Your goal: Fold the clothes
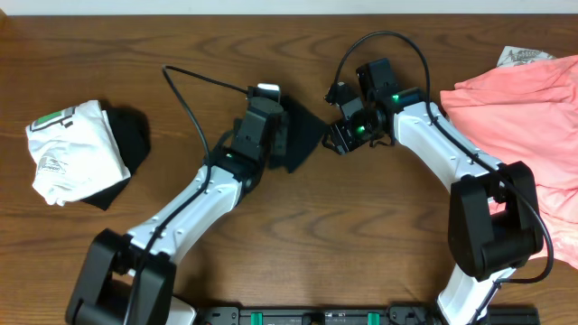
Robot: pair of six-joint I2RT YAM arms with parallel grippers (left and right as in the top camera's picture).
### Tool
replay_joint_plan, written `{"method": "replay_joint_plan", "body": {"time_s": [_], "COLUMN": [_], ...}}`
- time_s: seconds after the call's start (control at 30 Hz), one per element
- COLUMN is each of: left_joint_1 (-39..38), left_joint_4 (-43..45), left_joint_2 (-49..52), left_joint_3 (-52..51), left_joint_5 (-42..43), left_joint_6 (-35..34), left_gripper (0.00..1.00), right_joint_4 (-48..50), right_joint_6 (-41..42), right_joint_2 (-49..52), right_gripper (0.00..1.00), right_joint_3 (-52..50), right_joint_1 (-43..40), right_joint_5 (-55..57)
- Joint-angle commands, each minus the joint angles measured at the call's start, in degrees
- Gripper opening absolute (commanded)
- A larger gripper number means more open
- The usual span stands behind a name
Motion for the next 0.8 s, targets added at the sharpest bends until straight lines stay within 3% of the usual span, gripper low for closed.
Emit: {"method": "replay_joint_plan", "body": {"time_s": [0.0, 0.4, 0.57, 0.77], "left_joint_1": [0.33, 1.92, 4.66, 8.50], "left_joint_4": [-1.38, -4.04, -1.46, 2.40], "left_joint_2": [-1.31, -0.33, -0.33, -0.31], "left_joint_3": [0.68, 0.66, 0.66, 0.66], "left_joint_5": [-3.34, -6.32, -9.40, -9.33], "left_joint_6": [1.62, 5.99, 10.45, 11.06], "left_gripper": [0.06, 0.06, 0.06, 0.06], "right_joint_4": [0.00, 2.49, 3.52, 5.70], "right_joint_6": [-1.75, -2.32, -1.62, -1.64], "right_joint_2": [-0.96, -0.96, -0.96, -0.96], "right_gripper": [0.57, 0.57, 0.58, 0.57], "right_joint_3": [0.76, 0.76, 0.76, 0.72], "right_joint_1": [-0.13, 2.49, 3.15, 5.62], "right_joint_5": [-0.39, 0.35, 0.90, 0.92]}}
